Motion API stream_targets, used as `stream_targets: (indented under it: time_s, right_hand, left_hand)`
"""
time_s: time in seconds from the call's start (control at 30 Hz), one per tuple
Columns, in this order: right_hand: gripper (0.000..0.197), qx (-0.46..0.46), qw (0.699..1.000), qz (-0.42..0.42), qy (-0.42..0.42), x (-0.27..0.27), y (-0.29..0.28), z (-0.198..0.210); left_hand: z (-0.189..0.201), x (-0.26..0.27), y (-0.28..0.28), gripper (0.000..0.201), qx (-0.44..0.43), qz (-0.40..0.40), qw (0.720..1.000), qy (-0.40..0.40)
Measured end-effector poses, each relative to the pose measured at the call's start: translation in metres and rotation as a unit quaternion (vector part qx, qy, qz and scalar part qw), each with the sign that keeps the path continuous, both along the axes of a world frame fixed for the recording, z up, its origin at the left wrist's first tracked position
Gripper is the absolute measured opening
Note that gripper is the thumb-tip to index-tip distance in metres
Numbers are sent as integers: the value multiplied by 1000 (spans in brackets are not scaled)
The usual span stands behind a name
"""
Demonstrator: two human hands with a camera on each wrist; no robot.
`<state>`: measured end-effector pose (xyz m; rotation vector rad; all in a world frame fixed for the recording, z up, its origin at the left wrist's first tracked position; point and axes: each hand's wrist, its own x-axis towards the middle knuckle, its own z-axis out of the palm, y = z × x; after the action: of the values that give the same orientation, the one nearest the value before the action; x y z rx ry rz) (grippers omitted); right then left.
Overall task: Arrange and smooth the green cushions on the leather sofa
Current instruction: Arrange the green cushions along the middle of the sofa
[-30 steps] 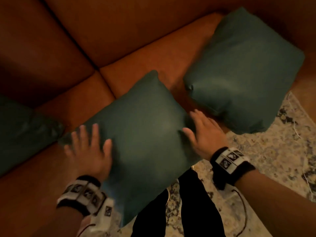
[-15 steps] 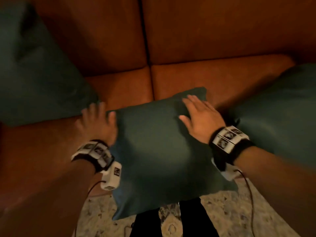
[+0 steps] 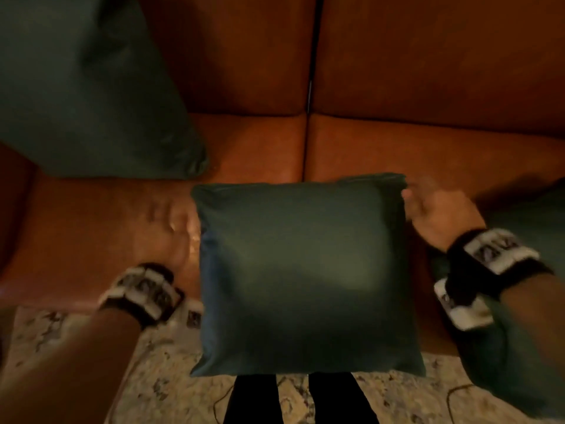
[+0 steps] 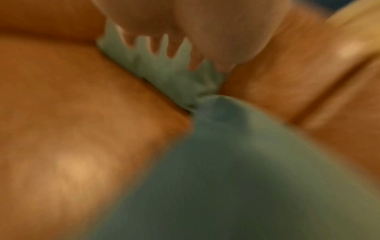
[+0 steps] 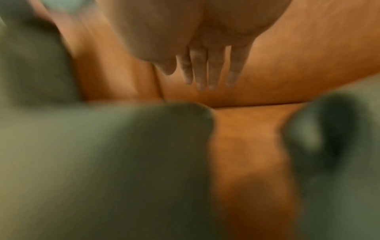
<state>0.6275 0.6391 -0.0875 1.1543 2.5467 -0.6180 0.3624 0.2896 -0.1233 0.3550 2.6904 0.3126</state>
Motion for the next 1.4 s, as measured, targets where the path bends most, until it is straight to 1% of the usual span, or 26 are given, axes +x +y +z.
stream_targets:
  time_s: [0.03,0.07,0.1,0.13,0.17,0.2,0.23,0.27,0.3,0.37,0.43,0.47,0.5,0.53,0.6,0.67,0.73,0.8,0.87,0.93,1.0,1.07,1.13,1.27,1.33,1.4]
  right_hand:
    - [26,-22,996,-9,84,10,-21,7]
    - [15,-86,985,-18,149,20,-47,15]
    - [10,-197,965,-21,172,27,-73,23]
    - [14,-332,932,-21,146,32,-99,28]
    - [16,-463,883,-11,76,35,-124,32]
    - [18,-546,837,14,-19,36,-144,29]
    - [21,-583,804,44,-107,36,-158,20]
    - [21,-592,785,60,-173,38,-166,8]
    - [18,-584,777,64,-224,41,-168,-5]
    - [12,-559,774,38,-296,52,-159,-25]
    - [29,-482,793,82,-363,77,-136,-42]
    - [37,-416,813,122,-388,93,-126,-46]
    - [44,-338,841,148,-397,111,-118,-48]
    - [48,-276,865,143,-394,132,-112,-50]
    - [48,-225,894,72,-380,168,-107,-50]
    - [56,-221,903,-27,-368,197,-112,-48]
    - [74,-244,906,-103,-331,212,-127,-50]
    - [79,-263,913,-158,-269,211,-144,-51]
    - [57,-253,929,-164,-213,203,-156,-50]
    - [33,-229,940,-165,-192,196,-158,-43]
    - [25,-224,941,-173,-185,192,-154,-30]
    - [18,-230,940,-185,-169,191,-148,-7]
    - [12,-221,950,-185,-122,186,-138,22]
    - [34,-145,970,-192,19,152,-98,106]
    - [36,-108,974,-183,79,118,-65,147]
    - [36,-86,976,-165,110,79,-23,175]
  left_hand:
    - [13,32,-2,56,94,-17,995,-33]
    - [28,68,0,42,179,-27,978,-104]
    - [43,101,5,31,237,-44,949,-202]
    - [56,135,14,28,256,-61,915,-305]
    - [65,166,23,28,232,-101,886,-388]
    - [66,190,31,27,190,-163,858,-449]
    - [58,206,36,28,142,-224,833,-485]
    - [49,215,40,28,79,-255,823,-502]
    - [35,214,38,26,14,-262,829,-494]
    - [8,203,19,25,-77,-218,842,-487]
    - [-7,185,-19,30,-173,-220,846,-453]
    - [-11,179,-46,33,-218,-240,846,-422]
    - [-13,172,-74,36,-264,-228,851,-392]
    - [-18,165,-105,38,-296,-179,865,-363]
    - [-19,155,-155,45,-293,-60,900,-318]
    - [-23,162,-183,66,-227,10,926,-301]
    - [-20,178,-177,83,-137,13,943,-303]
    - [-20,189,-161,78,-88,2,951,-296]
    - [-21,191,-149,57,-93,14,958,-272]
    - [-14,187,-138,35,-101,51,962,-248]
    - [6,182,-133,22,-97,58,965,-235]
    - [32,175,-132,15,-81,56,970,-224]
    - [63,162,-129,11,-57,39,977,-204]
    - [138,117,-89,24,-6,-3,996,-93]
    - [177,82,-53,18,-13,-30,998,-56]
    - [206,37,-12,13,1,-55,998,-9]
